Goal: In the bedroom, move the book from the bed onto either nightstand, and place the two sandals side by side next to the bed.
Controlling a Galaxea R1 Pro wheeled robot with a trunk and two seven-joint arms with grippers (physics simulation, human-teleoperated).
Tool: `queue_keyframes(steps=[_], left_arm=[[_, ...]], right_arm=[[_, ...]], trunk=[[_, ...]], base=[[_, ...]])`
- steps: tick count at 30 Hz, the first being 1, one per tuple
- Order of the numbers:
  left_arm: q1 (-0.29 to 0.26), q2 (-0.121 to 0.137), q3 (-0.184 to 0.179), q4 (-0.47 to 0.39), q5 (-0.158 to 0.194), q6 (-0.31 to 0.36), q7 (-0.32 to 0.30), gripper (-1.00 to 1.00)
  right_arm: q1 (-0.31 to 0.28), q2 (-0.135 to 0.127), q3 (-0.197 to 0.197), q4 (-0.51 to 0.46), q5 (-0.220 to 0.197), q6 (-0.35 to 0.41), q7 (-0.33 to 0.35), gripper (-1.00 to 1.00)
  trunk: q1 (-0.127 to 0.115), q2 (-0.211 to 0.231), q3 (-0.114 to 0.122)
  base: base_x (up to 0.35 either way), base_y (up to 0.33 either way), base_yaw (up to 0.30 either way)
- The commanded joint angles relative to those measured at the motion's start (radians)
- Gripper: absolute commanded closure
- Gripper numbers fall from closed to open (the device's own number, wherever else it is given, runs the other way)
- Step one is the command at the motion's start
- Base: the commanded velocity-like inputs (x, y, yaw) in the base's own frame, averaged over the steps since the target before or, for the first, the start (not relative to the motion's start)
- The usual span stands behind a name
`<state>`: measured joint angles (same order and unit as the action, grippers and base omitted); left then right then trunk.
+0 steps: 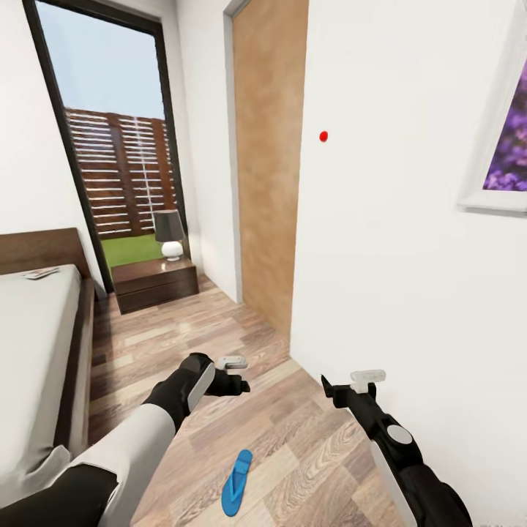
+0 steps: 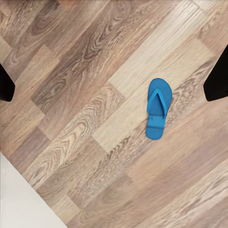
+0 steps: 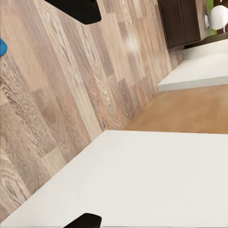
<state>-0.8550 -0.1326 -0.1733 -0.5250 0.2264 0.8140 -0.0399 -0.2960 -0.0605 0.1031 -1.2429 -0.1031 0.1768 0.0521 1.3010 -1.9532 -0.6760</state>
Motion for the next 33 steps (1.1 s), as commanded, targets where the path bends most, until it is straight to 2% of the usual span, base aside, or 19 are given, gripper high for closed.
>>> queue_keyframes(steps=[1,17,23,33], left_arm=[[0.000,0.001,-0.003,-0.001,0.004,0.004,0.000,-1.00],[-0.001,0.001,-0.003,-0.001,0.004,0.006,-0.006,-1.00],[-0.001,0.001,-0.002,-0.001,0.005,0.005,-0.006,-1.00],[-0.001,0.001,-0.003,-0.001,0.005,0.005,-0.006,-1.00]], right_arm=[[0.000,-0.001,0.001,-0.001,-0.010,0.005,0.001,-1.00],[0.000,-0.001,0.001,0.000,-0.009,0.001,0.001,-1.00],[0.000,-0.001,0.001,0.000,-0.010,0.001,0.002,-1.00],[0.000,-0.001,0.001,-0.001,-0.010,0.002,0.002,-1.00]], trunk=[[0.004,-0.008,-0.004],[0.065,-0.120,-0.053],[0.088,-0.162,-0.068],[0.126,-0.232,-0.091]], base=[[0.000,0.000,-0.185],[0.120,0.085,-0.030],[0.195,0.136,-0.190],[0.022,0.014,-0.233]])
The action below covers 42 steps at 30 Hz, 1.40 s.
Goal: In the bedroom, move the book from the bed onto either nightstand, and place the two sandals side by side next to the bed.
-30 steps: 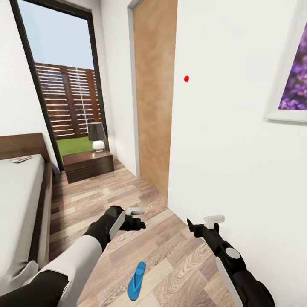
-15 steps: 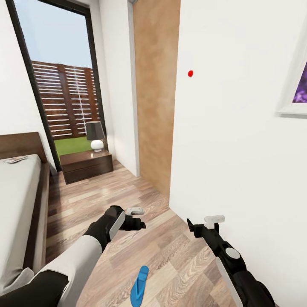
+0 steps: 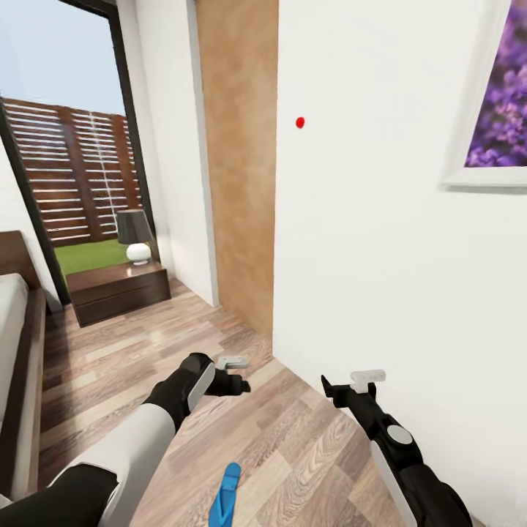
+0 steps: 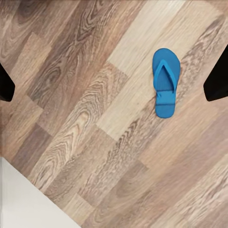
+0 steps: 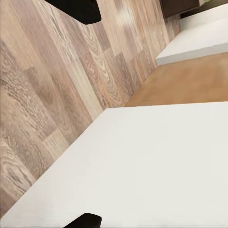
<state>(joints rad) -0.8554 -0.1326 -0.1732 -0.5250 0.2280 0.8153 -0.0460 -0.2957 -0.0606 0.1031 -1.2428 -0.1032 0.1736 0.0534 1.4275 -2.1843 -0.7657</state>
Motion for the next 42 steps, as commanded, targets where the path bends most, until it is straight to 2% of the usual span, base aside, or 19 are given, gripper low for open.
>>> queue_keyframes(steps=[1,31,34,42], left_arm=[[-0.001,0.001,-0.003,-0.001,0.004,0.004,0.000,-1.00],[0.000,0.001,-0.003,0.007,0.002,0.001,0.009,-1.00],[-0.001,0.001,-0.003,0.009,0.003,0.005,0.006,-1.00],[-0.001,0.001,-0.004,0.010,0.002,0.005,0.006,-1.00]], right_arm=[[-0.001,-0.001,0.001,-0.001,-0.010,0.005,0.000,-1.00],[-0.001,0.001,0.004,0.016,-0.001,0.005,-0.003,-1.00],[-0.001,-0.001,0.024,0.015,0.002,0.007,-0.004,-1.00],[-0.001,-0.001,0.037,0.013,0.002,0.000,-0.004,-1.00]], trunk=[[0.004,-0.008,-0.004],[0.119,-0.218,-0.097],[0.130,-0.239,-0.107],[0.161,-0.295,-0.132]], base=[[0.002,0.001,-0.109],[0.000,0.000,-0.008],[0.000,0.000,0.000],[0.000,0.000,0.000]])
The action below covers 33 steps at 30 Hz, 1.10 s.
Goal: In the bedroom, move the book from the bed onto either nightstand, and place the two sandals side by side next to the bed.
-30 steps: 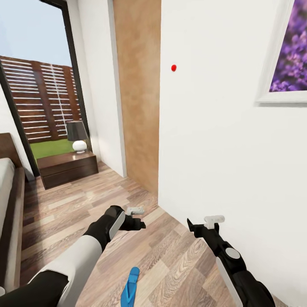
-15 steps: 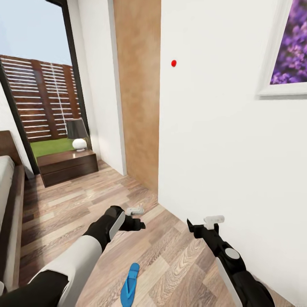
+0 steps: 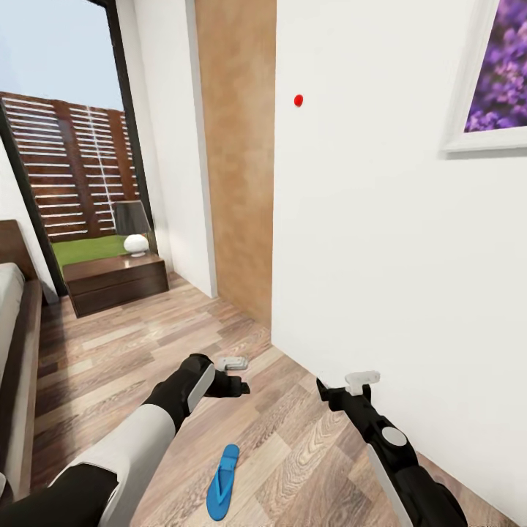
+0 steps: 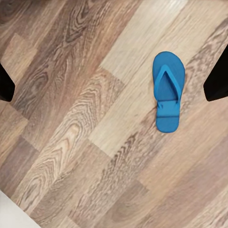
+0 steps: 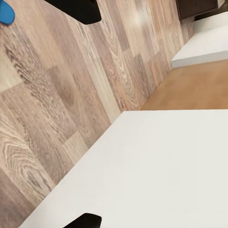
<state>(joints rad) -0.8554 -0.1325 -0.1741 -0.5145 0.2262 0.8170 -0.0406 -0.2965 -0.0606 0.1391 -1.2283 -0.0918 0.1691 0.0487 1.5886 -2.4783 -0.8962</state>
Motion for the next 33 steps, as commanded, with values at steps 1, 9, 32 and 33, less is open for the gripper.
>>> queue_keyframes(steps=[1,9,32,33], left_arm=[[-0.001,0.001,-0.004,-0.001,0.004,0.004,0.001,-1.00],[0.000,0.002,-0.004,-0.002,0.005,0.005,0.001,-1.00],[0.000,0.031,-0.004,0.001,0.003,0.016,-0.001,-1.00],[0.000,0.032,-0.004,0.001,0.003,0.019,-0.001,-1.00]], right_arm=[[0.000,-0.001,0.001,-0.002,-0.010,0.005,0.000,-1.00],[0.000,-0.001,0.001,-0.003,-0.010,0.004,0.003,-1.00],[0.000,-0.001,0.003,-0.004,-0.009,0.006,-0.001,-1.00],[0.000,-0.001,0.003,-0.004,-0.009,0.006,-0.001,-1.00]], trunk=[[0.004,-0.008,-0.004],[0.014,-0.023,-0.034],[0.024,-0.028,-0.123],[0.025,-0.029,-0.127]], base=[[0.000,0.000,0.000],[0.000,0.000,0.000],[0.000,0.000,0.000],[0.000,0.000,0.000]])
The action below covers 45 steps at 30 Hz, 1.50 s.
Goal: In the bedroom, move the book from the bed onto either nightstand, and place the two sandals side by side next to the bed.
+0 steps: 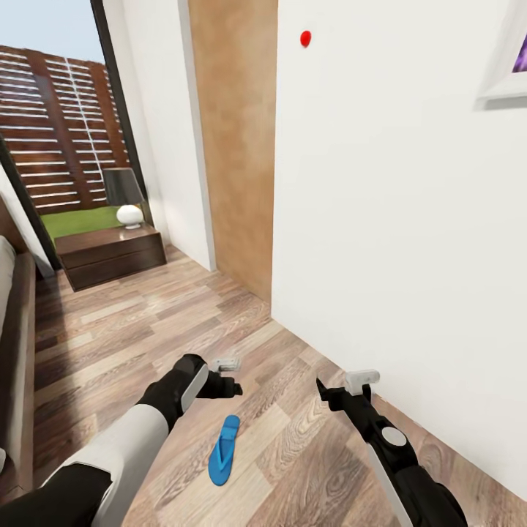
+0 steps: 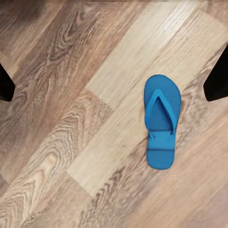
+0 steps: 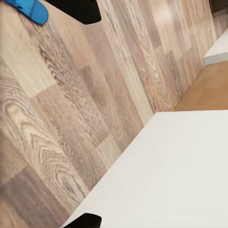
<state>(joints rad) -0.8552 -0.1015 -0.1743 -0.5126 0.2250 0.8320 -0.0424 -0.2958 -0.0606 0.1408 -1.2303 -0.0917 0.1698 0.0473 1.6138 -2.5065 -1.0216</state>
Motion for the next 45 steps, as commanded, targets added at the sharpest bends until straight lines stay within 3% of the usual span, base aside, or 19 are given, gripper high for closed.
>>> queue_keyframes(steps=[1,18,24,30,37,45], left_arm=[[0.000,0.001,-0.004,-0.001,0.004,0.007,0.001,-1.00],[-0.001,0.003,-0.010,-0.001,-0.001,0.024,0.033,-1.00],[0.001,0.027,-0.010,0.000,-0.001,0.022,0.035,-1.00],[0.001,0.033,-0.010,0.019,-0.002,0.021,0.039,-1.00],[0.001,0.031,-0.007,0.039,-0.086,0.013,0.059,-1.00],[0.001,0.026,-0.005,0.039,-0.103,0.010,0.061,-1.00]], right_arm=[[0.000,-0.001,0.001,-0.001,-0.010,0.005,0.000,-1.00],[-0.001,-0.001,0.032,-0.001,-0.010,0.005,0.002,-1.00],[-0.001,-0.001,0.033,-0.003,-0.009,0.005,0.002,-1.00],[-0.001,-0.001,0.034,-0.003,-0.009,0.005,0.002,-1.00],[0.000,-0.001,0.034,-0.003,-0.010,0.005,0.002,-1.00],[0.000,-0.001,0.034,-0.003,-0.010,0.005,0.002,-1.00]], trunk=[[0.000,-0.001,-0.005],[0.008,-0.005,-0.071],[0.011,-0.006,-0.094],[0.013,-0.008,-0.117],[0.016,-0.009,-0.144],[0.020,-0.011,-0.175]], base=[[0.000,0.000,0.000],[0.000,0.000,-0.092],[0.000,0.000,-0.073],[0.000,0.000,-0.005],[0.000,0.000,0.000],[0.000,0.000,0.000]])
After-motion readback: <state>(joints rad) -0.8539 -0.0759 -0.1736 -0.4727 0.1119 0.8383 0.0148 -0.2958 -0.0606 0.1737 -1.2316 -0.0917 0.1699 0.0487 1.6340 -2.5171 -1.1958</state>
